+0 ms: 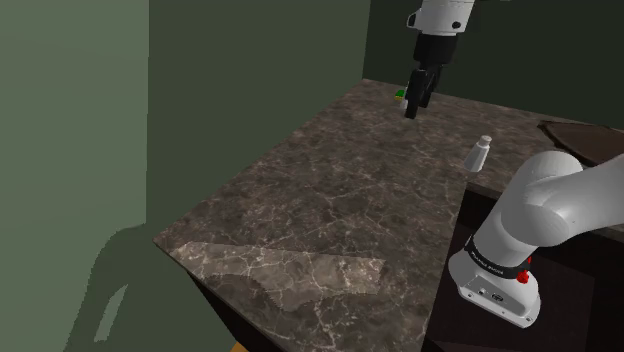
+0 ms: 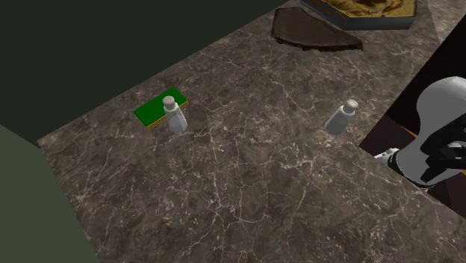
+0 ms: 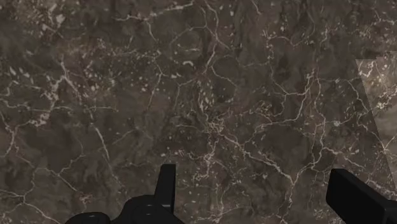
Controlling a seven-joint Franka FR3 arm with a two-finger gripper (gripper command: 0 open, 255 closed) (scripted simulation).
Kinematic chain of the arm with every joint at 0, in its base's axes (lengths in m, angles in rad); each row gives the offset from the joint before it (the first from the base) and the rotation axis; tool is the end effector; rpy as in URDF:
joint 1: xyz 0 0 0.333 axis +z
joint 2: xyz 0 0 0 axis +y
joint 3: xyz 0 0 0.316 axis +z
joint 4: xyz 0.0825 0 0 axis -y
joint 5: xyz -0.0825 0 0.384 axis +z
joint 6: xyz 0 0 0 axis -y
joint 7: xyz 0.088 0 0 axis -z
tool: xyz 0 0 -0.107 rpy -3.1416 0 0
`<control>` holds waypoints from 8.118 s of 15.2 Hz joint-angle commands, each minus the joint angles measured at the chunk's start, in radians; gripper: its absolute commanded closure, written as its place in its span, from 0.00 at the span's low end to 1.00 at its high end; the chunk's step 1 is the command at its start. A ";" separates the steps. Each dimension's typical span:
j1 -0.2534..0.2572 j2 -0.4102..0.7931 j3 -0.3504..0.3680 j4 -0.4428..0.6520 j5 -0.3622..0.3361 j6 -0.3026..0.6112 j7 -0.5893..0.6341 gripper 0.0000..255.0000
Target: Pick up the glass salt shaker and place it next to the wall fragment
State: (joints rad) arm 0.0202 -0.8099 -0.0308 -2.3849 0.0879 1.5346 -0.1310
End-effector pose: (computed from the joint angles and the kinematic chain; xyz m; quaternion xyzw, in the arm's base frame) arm 0.2961 0.0038 0.5816 -0.9961 -0.0657 0.0166 0.0563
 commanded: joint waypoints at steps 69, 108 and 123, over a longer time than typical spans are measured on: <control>-0.282 1.061 -0.492 0.573 0.182 0.679 -0.565 1.00; -0.270 0.729 -0.529 0.626 -0.027 0.348 -0.488 1.00; -0.428 0.194 -0.502 0.211 -0.277 0.277 -0.519 1.00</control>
State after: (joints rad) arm -0.3917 -0.5815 -0.5309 -2.1543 -0.1746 1.8256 -0.6401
